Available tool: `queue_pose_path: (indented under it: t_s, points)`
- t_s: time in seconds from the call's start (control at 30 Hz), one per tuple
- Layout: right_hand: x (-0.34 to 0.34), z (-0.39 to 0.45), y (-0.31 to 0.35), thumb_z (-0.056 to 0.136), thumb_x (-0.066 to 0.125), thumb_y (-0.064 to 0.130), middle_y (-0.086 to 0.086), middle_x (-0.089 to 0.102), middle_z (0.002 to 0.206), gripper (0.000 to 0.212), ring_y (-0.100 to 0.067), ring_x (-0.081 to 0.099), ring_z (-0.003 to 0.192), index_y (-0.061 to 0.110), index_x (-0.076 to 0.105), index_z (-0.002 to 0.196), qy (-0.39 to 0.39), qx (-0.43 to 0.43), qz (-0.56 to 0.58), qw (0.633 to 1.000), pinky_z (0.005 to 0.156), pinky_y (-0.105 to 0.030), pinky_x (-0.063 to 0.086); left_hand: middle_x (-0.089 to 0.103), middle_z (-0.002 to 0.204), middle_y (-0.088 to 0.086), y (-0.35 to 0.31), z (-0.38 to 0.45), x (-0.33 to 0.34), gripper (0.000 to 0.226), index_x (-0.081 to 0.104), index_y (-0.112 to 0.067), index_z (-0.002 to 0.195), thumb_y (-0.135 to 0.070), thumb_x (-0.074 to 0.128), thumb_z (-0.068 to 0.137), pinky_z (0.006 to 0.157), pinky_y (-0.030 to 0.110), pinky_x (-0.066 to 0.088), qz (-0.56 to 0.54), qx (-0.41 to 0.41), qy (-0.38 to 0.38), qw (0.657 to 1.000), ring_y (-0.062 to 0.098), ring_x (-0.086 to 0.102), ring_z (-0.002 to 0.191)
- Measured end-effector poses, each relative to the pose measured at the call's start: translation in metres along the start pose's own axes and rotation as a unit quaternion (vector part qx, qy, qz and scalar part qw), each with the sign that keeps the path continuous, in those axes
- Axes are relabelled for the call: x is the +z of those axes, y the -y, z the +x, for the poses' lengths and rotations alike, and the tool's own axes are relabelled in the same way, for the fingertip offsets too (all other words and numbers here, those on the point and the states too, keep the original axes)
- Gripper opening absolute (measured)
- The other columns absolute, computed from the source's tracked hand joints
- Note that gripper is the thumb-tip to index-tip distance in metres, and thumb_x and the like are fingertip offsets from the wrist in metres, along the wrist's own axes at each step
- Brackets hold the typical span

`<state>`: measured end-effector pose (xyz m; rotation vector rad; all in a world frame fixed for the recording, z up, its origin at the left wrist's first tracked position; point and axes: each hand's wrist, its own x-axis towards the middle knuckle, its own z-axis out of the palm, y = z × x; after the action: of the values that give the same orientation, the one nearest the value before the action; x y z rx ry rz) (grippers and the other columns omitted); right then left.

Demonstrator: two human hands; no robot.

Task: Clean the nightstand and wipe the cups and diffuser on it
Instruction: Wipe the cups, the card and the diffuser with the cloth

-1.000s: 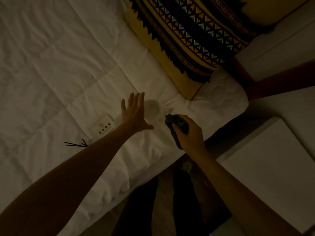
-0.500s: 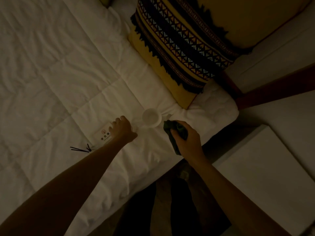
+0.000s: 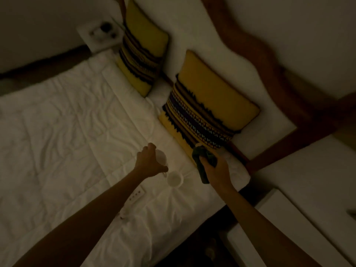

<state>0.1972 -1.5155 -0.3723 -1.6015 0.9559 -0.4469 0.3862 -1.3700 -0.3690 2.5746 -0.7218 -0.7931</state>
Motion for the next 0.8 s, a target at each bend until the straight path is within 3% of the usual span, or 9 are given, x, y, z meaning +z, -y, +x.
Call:
queue_pose_path:
  t_s: [0.13,0.2,0.3,0.4,0.47,0.57,0.63,0.73,0.8]
  points:
    - [-0.011,0.013,0.075,0.094,0.068,0.022,0.011,0.065,0.11,0.026,-0.013,0.06,0.11,0.026,0.066,0.12,0.003,-0.074,-0.005,0.997,0.094,-0.027,0.05,0.055,0.121,0.007,-0.048,-0.017,-0.063,0.095,0.045,-0.017,0.128,-0.05,0.084,0.048,0.09,0.042,0.054,-0.058,0.07,-0.017,0.996,0.026,0.054,0.11]
    - [-0.017,0.015,0.109,0.095,0.067,0.026,0.009,0.065,0.117,0.029,-0.008,0.058,0.108,0.024,0.065,0.124,0.009,-0.123,-0.026,0.992,0.093,-0.017,0.047,0.056,0.119,0.005,-0.069,-0.024,-0.091,0.09,0.048,-0.02,0.128,-0.048,0.085,0.051,0.089,0.042,0.054,-0.092,0.112,-0.029,0.989,0.025,0.056,0.109]
    - [-0.028,0.012,0.159,0.096,0.064,0.033,0.02,0.061,0.109,0.023,0.012,0.052,0.09,0.037,0.06,0.119,-0.01,-0.181,-0.062,0.982,0.077,0.002,0.039,0.058,0.117,0.0,-0.098,-0.033,-0.132,0.07,0.053,-0.028,0.127,-0.038,0.087,0.068,0.081,0.037,0.057,-0.199,0.16,-0.044,0.966,0.02,0.06,0.104]
    - [-0.032,0.002,0.208,0.093,0.057,0.054,0.029,0.054,0.092,0.016,0.007,0.054,0.08,0.042,0.055,0.102,-0.07,-0.226,-0.051,0.97,0.071,-0.004,0.041,0.063,0.12,-0.002,-0.13,-0.055,-0.174,0.05,0.06,-0.036,0.123,-0.04,0.081,0.078,0.066,0.028,0.057,-0.329,0.205,-0.011,0.922,0.016,0.067,0.098]
    - [-0.033,-0.002,0.234,0.083,0.044,0.076,0.026,0.055,0.089,0.038,0.003,0.058,0.081,0.039,0.054,0.09,-0.101,-0.259,-0.022,0.96,0.073,-0.005,0.044,0.069,0.115,0.002,-0.153,-0.071,-0.196,0.04,0.066,-0.04,0.112,-0.045,0.08,0.075,0.062,0.025,0.057,-0.404,0.227,0.022,0.886,0.015,0.073,0.089]
    - [-0.042,-0.012,0.273,0.095,0.059,0.043,0.017,0.07,0.103,0.02,-0.002,0.066,0.096,0.034,0.067,0.111,-0.124,-0.297,0.037,0.946,0.084,-0.024,0.056,0.064,0.126,0.004,-0.179,-0.09,-0.232,0.069,0.064,-0.034,0.124,-0.046,0.09,0.062,0.075,0.034,0.059,-0.477,0.274,0.084,0.831,0.02,0.071,0.104]
    - [-0.051,-0.021,0.296,0.097,0.062,0.028,0.008,0.072,0.108,0.023,-0.01,0.068,0.101,0.023,0.069,0.118,-0.136,-0.319,0.051,0.937,0.089,-0.036,0.057,0.056,0.132,-0.001,-0.19,-0.099,-0.255,0.088,0.055,-0.029,0.136,-0.037,0.095,0.058,0.081,0.037,0.059,-0.475,0.308,0.118,0.816,0.023,0.068,0.111]
    - [-0.063,-0.038,0.329,0.098,0.061,0.023,0.006,0.069,0.121,0.029,-0.012,0.064,0.113,0.023,0.064,0.127,-0.145,-0.35,0.04,0.924,0.098,-0.035,0.053,0.054,0.126,-0.019,-0.202,-0.109,-0.278,0.087,0.052,-0.041,0.136,-0.036,0.093,0.06,0.089,0.037,0.059,-0.396,0.365,0.071,0.84,0.01,0.065,0.112]
    - [-0.07,-0.055,0.348,0.097,0.059,0.022,0.011,0.064,0.128,0.034,-0.009,0.059,0.12,0.028,0.06,0.13,-0.139,-0.406,0.033,0.903,0.104,-0.032,0.049,0.063,0.118,-0.026,-0.212,-0.115,-0.291,0.071,0.058,-0.052,0.123,-0.033,0.092,0.064,0.087,0.033,0.059,-0.384,0.395,0.047,0.834,0.003,0.066,0.108]
